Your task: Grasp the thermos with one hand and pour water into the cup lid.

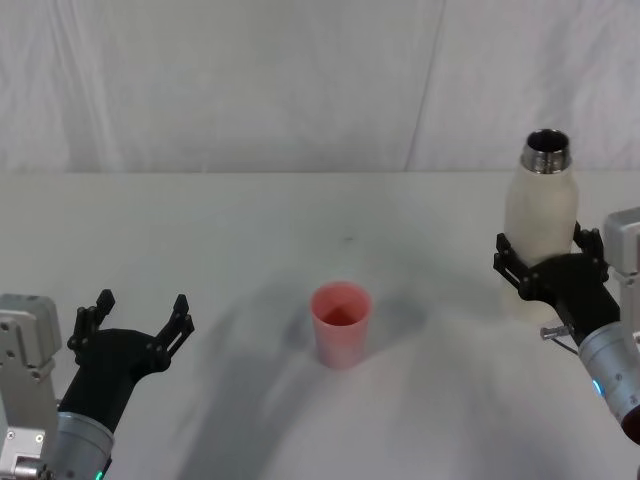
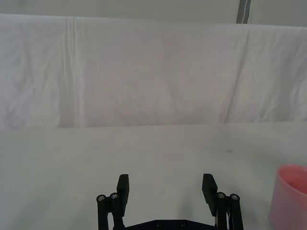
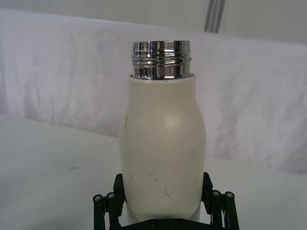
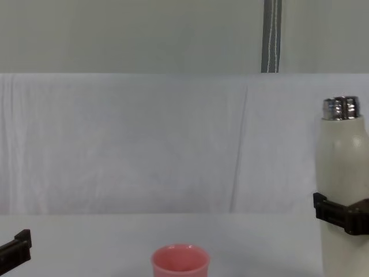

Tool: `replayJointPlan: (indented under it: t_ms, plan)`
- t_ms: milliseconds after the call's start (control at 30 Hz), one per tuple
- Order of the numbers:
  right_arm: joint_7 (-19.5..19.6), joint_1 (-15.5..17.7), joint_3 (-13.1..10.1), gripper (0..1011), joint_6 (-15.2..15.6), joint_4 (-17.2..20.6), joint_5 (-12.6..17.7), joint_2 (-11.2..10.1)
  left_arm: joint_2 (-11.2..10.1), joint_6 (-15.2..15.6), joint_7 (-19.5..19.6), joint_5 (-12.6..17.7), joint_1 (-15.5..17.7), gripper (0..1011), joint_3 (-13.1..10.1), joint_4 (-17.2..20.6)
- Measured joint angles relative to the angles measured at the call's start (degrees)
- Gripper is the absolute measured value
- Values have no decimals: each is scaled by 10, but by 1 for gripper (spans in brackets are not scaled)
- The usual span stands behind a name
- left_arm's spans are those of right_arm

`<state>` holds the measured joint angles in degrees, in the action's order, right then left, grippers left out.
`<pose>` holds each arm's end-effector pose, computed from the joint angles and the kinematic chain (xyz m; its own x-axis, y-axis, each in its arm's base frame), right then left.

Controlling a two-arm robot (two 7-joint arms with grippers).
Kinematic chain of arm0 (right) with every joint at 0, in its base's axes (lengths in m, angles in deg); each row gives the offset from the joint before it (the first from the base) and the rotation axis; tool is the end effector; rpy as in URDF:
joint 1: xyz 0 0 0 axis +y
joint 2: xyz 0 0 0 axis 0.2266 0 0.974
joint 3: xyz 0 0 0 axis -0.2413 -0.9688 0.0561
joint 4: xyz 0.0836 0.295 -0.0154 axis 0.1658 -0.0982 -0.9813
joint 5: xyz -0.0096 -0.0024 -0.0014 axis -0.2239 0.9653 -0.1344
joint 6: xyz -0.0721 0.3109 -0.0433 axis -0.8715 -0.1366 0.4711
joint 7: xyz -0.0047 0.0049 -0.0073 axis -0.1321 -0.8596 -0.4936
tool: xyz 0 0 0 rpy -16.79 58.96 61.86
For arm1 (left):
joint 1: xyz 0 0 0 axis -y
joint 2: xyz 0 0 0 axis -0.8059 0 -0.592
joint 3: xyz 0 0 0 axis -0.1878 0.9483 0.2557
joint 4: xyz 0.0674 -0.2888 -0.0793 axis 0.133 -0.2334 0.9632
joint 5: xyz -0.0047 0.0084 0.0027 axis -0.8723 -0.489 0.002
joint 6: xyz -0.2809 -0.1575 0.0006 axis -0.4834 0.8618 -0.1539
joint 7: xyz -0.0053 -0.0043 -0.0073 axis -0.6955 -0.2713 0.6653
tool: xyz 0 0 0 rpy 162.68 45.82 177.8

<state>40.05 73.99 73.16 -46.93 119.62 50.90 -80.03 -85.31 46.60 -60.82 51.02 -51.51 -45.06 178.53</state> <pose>0.3551 0.0154 -0.2878 0.2297 -0.9636 0.1372 0.9690 0.2396 0.0607 0.2619 0.0401 -0.3010 0.1245 0.9917 -0.0326 -0.9921 0.1240 -0.0174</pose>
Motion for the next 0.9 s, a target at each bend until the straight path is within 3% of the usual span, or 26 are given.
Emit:
replayJointPlan:
  t_ms: [233,400,900]
  plan:
    - [-4,2,-21,951,6,-15,62,16,0,0,0,0,0,1001,0,0]
    - [-4,4,-27,951,8,-22,90,20,0,0,0,0,0,1001,0,0]
    - [-1,3,-20,951,-11,-38,107,11,0,0,0,0,0,1001,0,0]
